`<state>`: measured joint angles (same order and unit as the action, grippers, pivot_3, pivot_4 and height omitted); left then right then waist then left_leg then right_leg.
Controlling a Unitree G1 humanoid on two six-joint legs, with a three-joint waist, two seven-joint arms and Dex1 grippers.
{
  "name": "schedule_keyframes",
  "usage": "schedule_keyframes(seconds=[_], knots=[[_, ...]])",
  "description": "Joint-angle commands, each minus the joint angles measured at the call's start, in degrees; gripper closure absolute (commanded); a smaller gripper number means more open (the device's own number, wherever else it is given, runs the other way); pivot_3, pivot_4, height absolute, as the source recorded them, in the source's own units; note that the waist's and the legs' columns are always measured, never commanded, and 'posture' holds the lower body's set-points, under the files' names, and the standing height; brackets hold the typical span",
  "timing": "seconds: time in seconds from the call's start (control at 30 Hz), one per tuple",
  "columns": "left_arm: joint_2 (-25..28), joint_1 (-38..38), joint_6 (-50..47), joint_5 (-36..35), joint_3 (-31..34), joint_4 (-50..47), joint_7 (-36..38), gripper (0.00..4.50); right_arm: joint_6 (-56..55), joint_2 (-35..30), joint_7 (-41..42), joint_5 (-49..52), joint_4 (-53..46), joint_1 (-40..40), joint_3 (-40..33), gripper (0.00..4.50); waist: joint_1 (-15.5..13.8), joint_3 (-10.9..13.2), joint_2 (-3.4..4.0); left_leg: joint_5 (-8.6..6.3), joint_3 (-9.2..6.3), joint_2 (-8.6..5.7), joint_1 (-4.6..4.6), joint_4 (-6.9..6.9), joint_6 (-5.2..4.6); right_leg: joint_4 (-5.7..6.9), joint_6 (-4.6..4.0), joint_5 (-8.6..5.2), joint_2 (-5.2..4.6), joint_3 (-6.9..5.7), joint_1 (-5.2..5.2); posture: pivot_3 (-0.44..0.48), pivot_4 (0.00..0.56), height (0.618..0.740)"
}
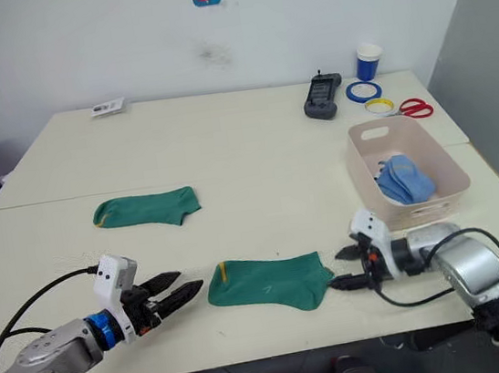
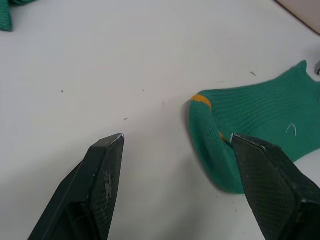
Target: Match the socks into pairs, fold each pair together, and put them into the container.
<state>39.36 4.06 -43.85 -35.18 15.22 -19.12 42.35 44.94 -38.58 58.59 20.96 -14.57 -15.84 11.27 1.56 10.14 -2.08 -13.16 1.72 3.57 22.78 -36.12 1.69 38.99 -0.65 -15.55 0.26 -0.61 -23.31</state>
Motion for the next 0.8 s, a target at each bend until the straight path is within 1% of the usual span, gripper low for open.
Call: schedule_keyframes(seconds=[0.03, 0.1, 0.13, 0.2, 0.3, 0.37, 0.4, 0.43, 0.5, 0.63, 0.8], knots=[[0.18, -3.3, 3.28, 2.51, -4.44, 2.95, 2.46, 0.94, -0.3, 2.14, -4.8, -0.61, -4.2, 2.31, 0.46, 0.68, -0.04, -0.02, -0.03, 0.0, 0.01, 0.0, 0.0, 0.0, 0.0, 0.0, 0.0, 0.0, 0.0, 0.0, 0.01, 0.0, 0.15, 0.74], [0.06, -3.98, 4.52, 3.63, -6.21, 4.25, 3.24, 1.33, -0.36, 3.31, -6.82, -0.93, -4.69, 3.01, 0.62, 0.63, 0.14, -0.03, -0.05, 0.0, 0.01, 0.02, 0.01, 0.0, 0.0, -0.01, 0.0, 0.0, 0.0, 0.02, 0.0, 0.0, 0.15, 0.74], [0.01, -4.1, 5.09, 4.13, -6.99, 4.77, 3.66, 1.52, -0.17, 4.04, -7.88, -0.99, -4.84, 3.13, 0.5, 0.82, 0.17, -0.04, -0.06, 0.0, 0.0, 0.03, 0.0, 0.0, 0.0, -0.01, 0.0, 0.0, 0.0, 0.05, 0.0, 0.0, 0.15, 0.74], [0.06, -4.13, 6.26, 5.27, -8.78, 5.55, 4.46, 2.16, 0.15, 4.67, -8.7, -0.58, -5.3, 3.29, 0.38, 1.28, 0.19, -0.04, -0.06, 0.0, 0.0, 0.04, -0.01, 0.01, 0.0, -0.01, 0.0, 0.0, 0.0, 0.06, 0.0, 0.0, 0.15, 0.74], [-0.42, -4.24, 7.66, 6.46, -10.17, 6.63, 4.65, 3.16, 0.02, 4.29, -8.86, -0.28, -5.61, 3.46, 0.44, 2.37, 0.03, -0.04, -0.06, 0.0, 0.02, 0.03, -0.01, 0.01, 0.0, 0.0, 0.0, 0.0, 0.0, 0.02, 0.0, 0.0, 0.15, 0.74], [-0.58, -4.12, 8.0, 6.47, -10.18, 6.83, 4.79, 3.84, -0.43, 3.78, -8.59, -0.28, -5.45, 3.41, 0.3, 3.13, 0.0, -0.04, -0.06, 0.0, 0.03, 0.02, 0.01, 0.01, 0.0, -0.01, 0.0, 0.0, -0.01, 0.02, 0.0, 0.0, 0.15, 0.74], [-0.66, -3.97, 7.94, 6.28, -10.06, 6.62, 4.83, 4.1, -0.58, 3.56, -8.42, -0.22, -5.2, 3.26, 0.17, 3.43, 0.0, -0.04, -0.06, 0.0, 0.03, 0.02, 0.01, 0.01, 0.0, -0.02, 0.0, 0.0, -0.03, 0.04, 0.0, 0.0, 0.15, 0.74], [-0.77, -3.68, 7.69, 5.87, -9.77, 6.17, 4.87, 4.46, -1.21, 3.21, -8.1, -0.45, -4.94, 3.06, 0.28, 3.86, 0.0, -0.04, -0.06, 0.0, 0.02, 0.02, 0.01, 0.01, 0.0, -0.02, 0.0, 0.0, -0.06, 0.04, 0.0, 0.0, 0.15, 0.74], [-1.01, -2.79, 6.89, 5.02, -9.1, 4.93, 4.51, 4.5, -2.61, 2.96, -7.96, -1.01, -3.95, 2.4, 0.34, 4.47, 0.01, -0.04, -0.06, 0.0, 0.02, 0.02, 0.01, 0.01, 0.0, -0.02, 0.0, 0.0, -0.1, 0.04, 0.0, 0.0, 0.15, 0.74], [-1.67, 0.49, 4.93, 3.17, -7.5, 0.96, 2.96, 4.5, -7.04, 2.18, -5.98, -2.48, -1.59, 0.18, 0.96, 4.47, 0.16, -0.04, -0.06, 0.0, 0.01, 0.02, 0.0, 0.02, 0.0, -0.02, 0.0, 0.0, -0.09, 0.05, 0.0, 0.0, 0.15, 0.74], [-3.84, 3.94, 0.83, 0.27, -4.8, -4.6, -2.16, 4.5, -7.5, 0.83, -1.75, -1.5, 1.61, -3.47, 1.3, 4.47, 0.07, -0.04, -0.06, 0.0, 0.0, 0.03, 0.01, 0.01, 0.0, -0.02, 0.01, 0.0, -0.1, 0.03, 0.0, 0.0, 0.15, 0.74]])
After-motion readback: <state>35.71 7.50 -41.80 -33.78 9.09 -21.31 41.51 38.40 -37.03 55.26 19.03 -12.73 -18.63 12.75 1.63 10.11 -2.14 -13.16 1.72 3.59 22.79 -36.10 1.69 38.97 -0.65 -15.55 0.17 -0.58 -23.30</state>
